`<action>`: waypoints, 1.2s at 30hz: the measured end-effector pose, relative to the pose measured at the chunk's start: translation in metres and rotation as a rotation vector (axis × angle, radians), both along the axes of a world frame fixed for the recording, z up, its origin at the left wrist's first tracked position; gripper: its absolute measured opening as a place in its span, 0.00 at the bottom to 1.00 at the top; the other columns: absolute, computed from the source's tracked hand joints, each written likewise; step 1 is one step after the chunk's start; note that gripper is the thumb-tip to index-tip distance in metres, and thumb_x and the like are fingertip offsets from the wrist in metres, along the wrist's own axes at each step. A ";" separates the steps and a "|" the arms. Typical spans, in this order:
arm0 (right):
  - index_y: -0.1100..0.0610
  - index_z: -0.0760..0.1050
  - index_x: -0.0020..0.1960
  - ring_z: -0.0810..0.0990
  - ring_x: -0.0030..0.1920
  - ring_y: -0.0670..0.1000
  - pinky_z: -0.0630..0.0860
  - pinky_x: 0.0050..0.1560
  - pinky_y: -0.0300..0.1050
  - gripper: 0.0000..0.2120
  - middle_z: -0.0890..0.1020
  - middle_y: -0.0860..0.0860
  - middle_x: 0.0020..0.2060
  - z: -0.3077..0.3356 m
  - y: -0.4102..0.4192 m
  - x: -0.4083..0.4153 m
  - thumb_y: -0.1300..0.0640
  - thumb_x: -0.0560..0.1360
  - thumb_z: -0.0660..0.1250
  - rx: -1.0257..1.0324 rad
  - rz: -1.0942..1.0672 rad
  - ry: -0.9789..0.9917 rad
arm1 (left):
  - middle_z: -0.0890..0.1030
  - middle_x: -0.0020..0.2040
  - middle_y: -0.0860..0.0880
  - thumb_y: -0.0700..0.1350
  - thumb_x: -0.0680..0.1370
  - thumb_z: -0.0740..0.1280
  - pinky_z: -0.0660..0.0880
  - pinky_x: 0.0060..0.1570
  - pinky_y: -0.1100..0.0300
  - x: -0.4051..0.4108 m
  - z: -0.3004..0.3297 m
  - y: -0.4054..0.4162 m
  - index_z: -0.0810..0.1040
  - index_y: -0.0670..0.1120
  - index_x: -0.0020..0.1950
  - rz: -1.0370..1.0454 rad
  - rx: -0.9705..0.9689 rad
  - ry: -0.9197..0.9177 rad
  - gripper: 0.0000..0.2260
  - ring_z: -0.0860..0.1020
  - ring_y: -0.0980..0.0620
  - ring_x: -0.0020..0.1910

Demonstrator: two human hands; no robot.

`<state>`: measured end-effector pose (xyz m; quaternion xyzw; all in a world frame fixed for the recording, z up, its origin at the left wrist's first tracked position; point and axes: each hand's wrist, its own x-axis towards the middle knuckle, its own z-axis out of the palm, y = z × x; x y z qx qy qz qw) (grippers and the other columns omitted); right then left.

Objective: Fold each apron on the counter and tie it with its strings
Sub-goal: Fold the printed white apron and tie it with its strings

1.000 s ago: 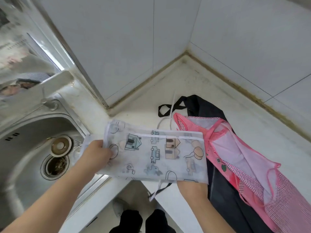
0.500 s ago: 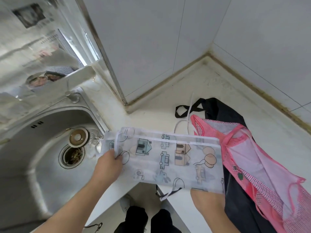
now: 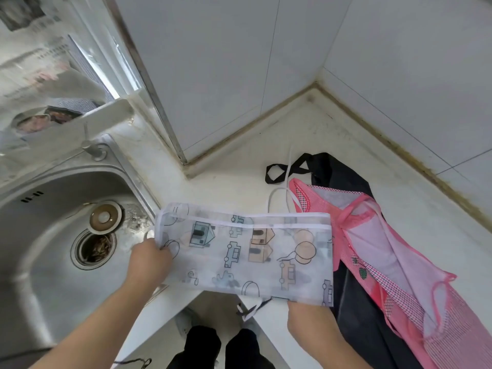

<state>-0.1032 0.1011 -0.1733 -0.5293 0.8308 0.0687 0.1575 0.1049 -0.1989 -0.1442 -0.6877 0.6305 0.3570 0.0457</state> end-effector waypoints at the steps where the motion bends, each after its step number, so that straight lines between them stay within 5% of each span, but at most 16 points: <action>1: 0.43 0.83 0.41 0.73 0.27 0.45 0.67 0.21 0.34 0.19 0.75 0.44 0.28 0.012 -0.006 0.006 0.56 0.51 0.79 -0.067 0.096 -0.144 | 0.81 0.43 0.40 0.43 0.81 0.67 0.69 0.33 0.54 0.005 0.000 -0.003 0.80 0.38 0.52 0.002 -0.011 -0.001 0.08 0.77 0.44 0.39; 2: 0.46 0.84 0.55 0.82 0.44 0.45 0.79 0.37 0.35 0.25 0.84 0.44 0.47 0.025 -0.004 0.009 0.60 0.59 0.75 -0.096 0.145 -0.280 | 0.81 0.42 0.41 0.43 0.81 0.66 0.70 0.35 0.53 0.005 0.000 -0.003 0.80 0.39 0.51 -0.004 -0.012 0.000 0.08 0.77 0.43 0.39; 3: 0.47 0.82 0.63 0.80 0.57 0.42 0.79 0.52 0.34 0.26 0.83 0.41 0.60 0.034 -0.001 0.007 0.63 0.67 0.69 -0.126 0.180 -0.385 | 0.80 0.41 0.41 0.44 0.82 0.65 0.71 0.37 0.52 0.007 -0.001 -0.004 0.79 0.40 0.49 -0.007 -0.011 -0.004 0.07 0.77 0.43 0.39; 4: 0.47 0.83 0.61 0.78 0.59 0.37 0.76 0.57 0.33 0.22 0.82 0.38 0.60 0.043 0.001 0.005 0.63 0.72 0.65 -0.084 0.138 -0.533 | 0.80 0.39 0.42 0.44 0.82 0.65 0.71 0.39 0.52 0.007 0.000 -0.005 0.78 0.41 0.47 -0.010 -0.013 -0.012 0.08 0.77 0.43 0.39; 7: 0.47 0.82 0.43 0.77 0.35 0.38 0.74 0.38 0.37 0.11 0.82 0.39 0.41 0.060 0.003 -0.004 0.61 0.73 0.63 -0.427 -0.224 -0.587 | 0.79 0.37 0.44 0.44 0.82 0.66 0.73 0.41 0.50 0.007 0.001 -0.006 0.77 0.43 0.44 -0.045 -0.050 -0.055 0.08 0.76 0.43 0.38; 9: 0.46 0.77 0.51 0.75 0.41 0.38 0.73 0.41 0.36 0.06 0.78 0.39 0.46 0.059 -0.004 -0.015 0.56 0.76 0.67 -0.546 -0.421 -0.373 | 0.77 0.37 0.45 0.43 0.81 0.67 0.70 0.39 0.51 0.006 0.001 -0.005 0.76 0.42 0.46 -0.039 -0.089 -0.066 0.06 0.74 0.43 0.37; 11: 0.50 0.72 0.61 0.74 0.53 0.44 0.77 0.51 0.44 0.17 0.74 0.43 0.54 0.047 -0.013 -0.036 0.46 0.77 0.71 -0.383 -0.636 -0.217 | 0.77 0.39 0.44 0.43 0.80 0.69 0.69 0.37 0.51 0.007 0.004 -0.004 0.74 0.41 0.49 -0.019 -0.106 -0.061 0.06 0.73 0.45 0.36; 13: 0.53 0.72 0.63 0.77 0.57 0.49 0.80 0.54 0.51 0.24 0.77 0.47 0.57 0.028 -0.019 -0.054 0.41 0.75 0.72 -0.269 -0.875 -0.395 | 0.78 0.48 0.41 0.44 0.77 0.73 0.76 0.42 0.46 0.006 0.007 -0.001 0.73 0.41 0.57 0.041 -0.101 -0.027 0.14 0.77 0.41 0.44; 15: 0.51 0.80 0.58 0.84 0.51 0.47 0.81 0.47 0.46 0.13 0.85 0.46 0.52 0.022 -0.022 -0.063 0.46 0.77 0.73 -0.315 -1.061 -0.680 | 0.74 0.63 0.36 0.45 0.74 0.77 0.74 0.60 0.38 0.002 0.009 0.005 0.70 0.38 0.69 -0.005 -0.207 -0.111 0.29 0.73 0.34 0.61; 17: 0.49 0.84 0.52 0.86 0.46 0.46 0.79 0.42 0.42 0.03 0.88 0.44 0.45 0.021 -0.022 -0.067 0.54 0.79 0.72 -0.376 -1.068 -0.733 | 0.70 0.68 0.33 0.38 0.73 0.77 0.68 0.66 0.37 -0.008 0.015 0.017 0.69 0.37 0.73 -0.217 -0.417 -0.147 0.31 0.68 0.32 0.66; 19: 0.50 0.85 0.50 0.87 0.43 0.44 0.79 0.41 0.42 0.07 0.88 0.43 0.42 0.024 -0.019 -0.069 0.60 0.80 0.71 -0.451 -1.064 -0.747 | 0.71 0.69 0.37 0.33 0.73 0.75 0.73 0.64 0.39 -0.029 0.018 0.036 0.73 0.39 0.71 -0.486 -0.497 0.010 0.27 0.71 0.35 0.67; 22: 0.50 0.86 0.50 0.87 0.45 0.47 0.82 0.44 0.45 0.10 0.88 0.43 0.42 0.027 -0.017 -0.071 0.63 0.79 0.70 -0.445 -1.086 -0.812 | 0.66 0.75 0.49 0.44 0.77 0.74 0.75 0.67 0.48 -0.055 0.005 0.066 0.71 0.50 0.75 -0.724 -0.267 0.201 0.27 0.67 0.45 0.73; 25: 0.47 0.85 0.52 0.88 0.47 0.46 0.82 0.45 0.43 0.10 0.89 0.42 0.45 0.036 -0.023 -0.083 0.61 0.78 0.73 -0.404 -1.091 -0.999 | 0.63 0.78 0.44 0.50 0.73 0.78 0.68 0.72 0.40 -0.068 -0.016 0.085 0.66 0.53 0.79 -0.839 -0.222 0.064 0.37 0.63 0.36 0.76; 28: 0.49 0.85 0.52 0.88 0.47 0.48 0.84 0.51 0.50 0.06 0.89 0.45 0.46 0.039 -0.038 -0.100 0.56 0.76 0.77 -0.389 -1.059 -1.068 | 0.66 0.76 0.41 0.52 0.69 0.82 0.71 0.69 0.36 -0.068 -0.030 0.087 0.65 0.55 0.79 -0.857 -0.265 -0.045 0.42 0.66 0.33 0.72; 33: 0.59 0.83 0.39 0.86 0.39 0.55 0.82 0.46 0.53 0.06 0.87 0.54 0.37 0.028 -0.045 -0.120 0.62 0.71 0.79 -0.453 -1.116 -0.921 | 0.43 0.84 0.46 0.65 0.74 0.73 0.46 0.78 0.32 -0.071 -0.023 0.083 0.43 0.63 0.83 -0.742 -0.211 -0.186 0.49 0.46 0.38 0.82; 36: 0.61 0.81 0.42 0.86 0.41 0.56 0.82 0.48 0.57 0.07 0.87 0.57 0.39 0.019 -0.042 -0.129 0.60 0.71 0.77 -0.454 -1.142 -0.935 | 0.37 0.83 0.46 0.67 0.71 0.74 0.44 0.75 0.28 -0.077 -0.016 0.083 0.39 0.64 0.81 -0.672 -0.152 -0.187 0.52 0.38 0.38 0.82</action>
